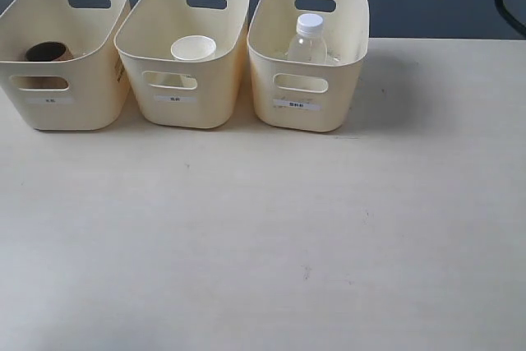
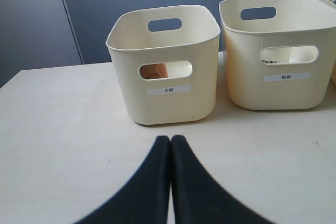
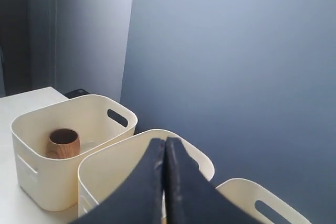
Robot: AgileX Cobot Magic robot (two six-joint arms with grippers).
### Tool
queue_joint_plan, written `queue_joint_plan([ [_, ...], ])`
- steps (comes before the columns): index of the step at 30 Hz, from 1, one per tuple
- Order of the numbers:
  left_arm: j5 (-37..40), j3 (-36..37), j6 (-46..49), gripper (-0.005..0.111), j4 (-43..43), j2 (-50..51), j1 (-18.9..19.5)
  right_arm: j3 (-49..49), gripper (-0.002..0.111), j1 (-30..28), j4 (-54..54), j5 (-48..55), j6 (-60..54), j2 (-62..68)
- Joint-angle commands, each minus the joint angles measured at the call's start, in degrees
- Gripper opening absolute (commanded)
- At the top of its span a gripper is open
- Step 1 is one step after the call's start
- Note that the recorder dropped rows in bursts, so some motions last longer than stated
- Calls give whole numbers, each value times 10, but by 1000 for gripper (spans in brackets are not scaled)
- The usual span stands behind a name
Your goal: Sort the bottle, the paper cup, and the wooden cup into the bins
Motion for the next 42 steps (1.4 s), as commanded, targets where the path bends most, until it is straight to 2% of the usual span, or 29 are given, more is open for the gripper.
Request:
queue_joint_plan([
  [1, -8, -1, -2, 0, 1, 2, -2, 3, -1, -2, 12, -7, 0, -7],
  [6, -8, -1, -2, 0, 1, 2, -2, 3, -1, -2, 9, -11, -1, -7],
  [13, -8, -1, -2, 0, 1, 2, -2, 3, -1, -2, 20, -101, -1, -7],
  [16, -8, -1, -2, 0, 1, 2, -2, 3, -1, -9, 35, -81, -4, -18],
  [18, -8, -1, -2, 0, 1, 2, -2, 5, -1, -39, 43, 7, -4, -33],
  [21, -8, -1, -2, 0, 1, 2, -2, 23, -1, -116, 44, 151, 6, -66],
  [25, -8, -1, -2, 0, 1, 2, -2, 89, -1, -228, 48, 249, 58, -132],
  [30, -8, -1, -2, 0, 1, 2, -2, 218, -1, -362, 48, 231, 79, -263],
  [33, -8, -1, -2, 0, 1, 2, -2, 282, -1, -412, 48, 216, 79, -353],
  [37, -8, -1, -2, 0, 1, 2, -2, 366, -1, -455, 24, 216, 79, -464],
  [42, -8, -1, -2, 0, 1, 2, -2, 439, -1, -459, 25, 192, 79, -566],
])
